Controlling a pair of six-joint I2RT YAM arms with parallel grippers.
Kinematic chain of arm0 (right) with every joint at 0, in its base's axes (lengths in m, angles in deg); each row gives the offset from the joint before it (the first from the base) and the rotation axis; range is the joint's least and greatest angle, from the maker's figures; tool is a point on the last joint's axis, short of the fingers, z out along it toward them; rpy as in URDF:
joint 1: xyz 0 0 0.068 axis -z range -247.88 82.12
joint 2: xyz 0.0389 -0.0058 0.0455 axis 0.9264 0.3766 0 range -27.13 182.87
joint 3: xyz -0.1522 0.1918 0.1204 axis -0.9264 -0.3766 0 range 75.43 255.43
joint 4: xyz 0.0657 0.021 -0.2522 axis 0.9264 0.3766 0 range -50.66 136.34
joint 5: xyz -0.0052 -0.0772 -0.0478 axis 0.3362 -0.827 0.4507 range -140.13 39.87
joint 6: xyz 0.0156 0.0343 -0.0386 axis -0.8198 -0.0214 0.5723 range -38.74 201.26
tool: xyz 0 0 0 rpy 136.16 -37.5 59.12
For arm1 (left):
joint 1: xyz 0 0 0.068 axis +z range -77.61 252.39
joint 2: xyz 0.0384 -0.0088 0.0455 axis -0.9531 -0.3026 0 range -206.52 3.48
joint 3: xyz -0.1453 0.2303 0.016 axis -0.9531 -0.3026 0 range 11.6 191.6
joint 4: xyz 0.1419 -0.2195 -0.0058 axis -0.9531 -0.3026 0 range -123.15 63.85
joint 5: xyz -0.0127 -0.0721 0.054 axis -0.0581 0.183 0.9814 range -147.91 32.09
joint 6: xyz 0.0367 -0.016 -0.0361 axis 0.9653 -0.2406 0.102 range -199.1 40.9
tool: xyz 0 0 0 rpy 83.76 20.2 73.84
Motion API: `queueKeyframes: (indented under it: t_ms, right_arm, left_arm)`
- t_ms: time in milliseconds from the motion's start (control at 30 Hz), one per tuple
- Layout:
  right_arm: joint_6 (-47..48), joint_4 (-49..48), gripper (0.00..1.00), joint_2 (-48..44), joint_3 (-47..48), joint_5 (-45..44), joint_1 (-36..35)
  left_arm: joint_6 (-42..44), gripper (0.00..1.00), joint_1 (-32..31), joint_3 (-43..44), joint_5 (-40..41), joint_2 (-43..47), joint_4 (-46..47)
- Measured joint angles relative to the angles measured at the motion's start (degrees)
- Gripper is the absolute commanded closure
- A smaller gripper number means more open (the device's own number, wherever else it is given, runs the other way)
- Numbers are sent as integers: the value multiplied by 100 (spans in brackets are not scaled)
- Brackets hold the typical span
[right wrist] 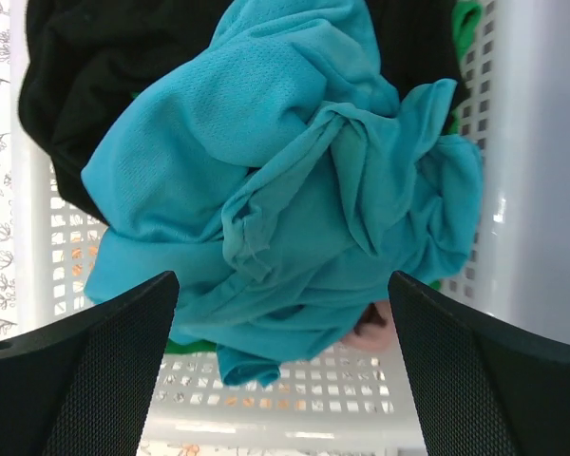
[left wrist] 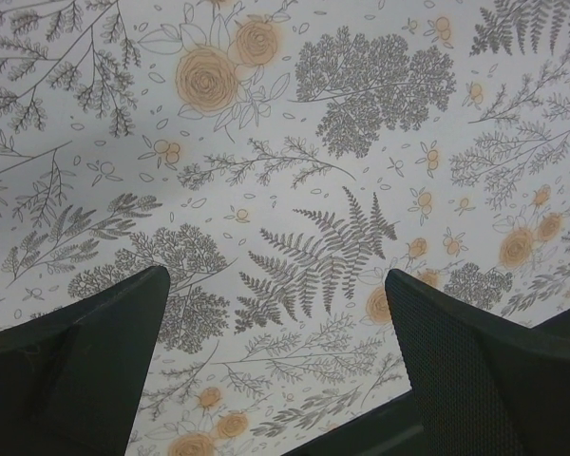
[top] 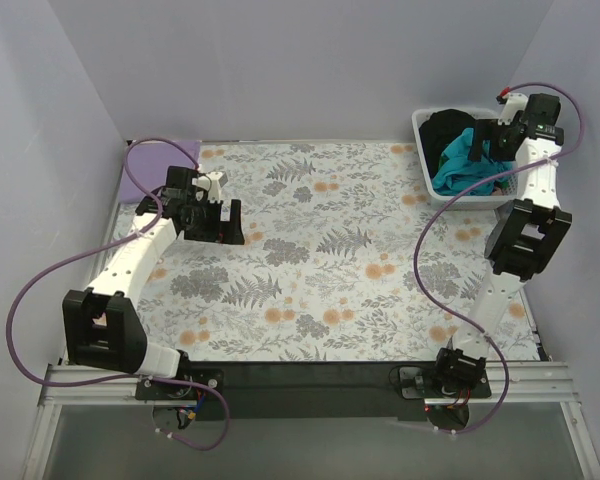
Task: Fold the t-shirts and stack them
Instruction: Grab the tshirt from the pile, then move the tshirt to the center of the board
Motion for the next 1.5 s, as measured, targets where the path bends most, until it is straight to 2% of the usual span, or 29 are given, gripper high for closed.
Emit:
queueKeyframes:
  t_ms: [133,233,267,333,367,433,467,700,900,1067,1333,1500]
  right_arm:
    - [-94,-79,2,275,-4,131,0]
    - [-125,-168,16,330,-33,203,-2]
    - [-140,-201,33,339,-33,234,-2]
    - [-144,-236,49,352,-33,310,0]
    - [-168,-249,68,356,-33,352,0]
    - [-170,-262,91,358,-33,446,-2]
    - [-160,-280,99,358,-33,505,-2]
    - [-192,-275,99,-74,-380,907,0]
    - [-262,-238,99,-1585,-479,1141,0]
    - [-472,-557,99,-2702,-20,1292,0]
    - [-1290,-2063,99,-3980,-227,2225,0]
    - [-2350,-3265,99,-4382,-431,3032,-4]
  left_arm:
    - [0,2,0,-109,72,2,-79]
    - [-2,2,0,-111,101,2,-90]
    - [-2,2,0,-111,111,2,-94]
    - [-7,2,0,-111,144,0,-98]
    - [-17,2,0,-111,155,0,-107]
    - [-24,2,0,-111,166,0,-116]
    - [-26,2,0,-111,166,0,-114]
    - [-90,2,0,-111,168,0,-120]
    - [-170,2,0,-111,160,2,-120]
    - [-275,2,0,-111,164,63,-109]
    - [-476,2,39,-111,138,302,-81]
    - [-562,2,282,-85,-111,391,-101]
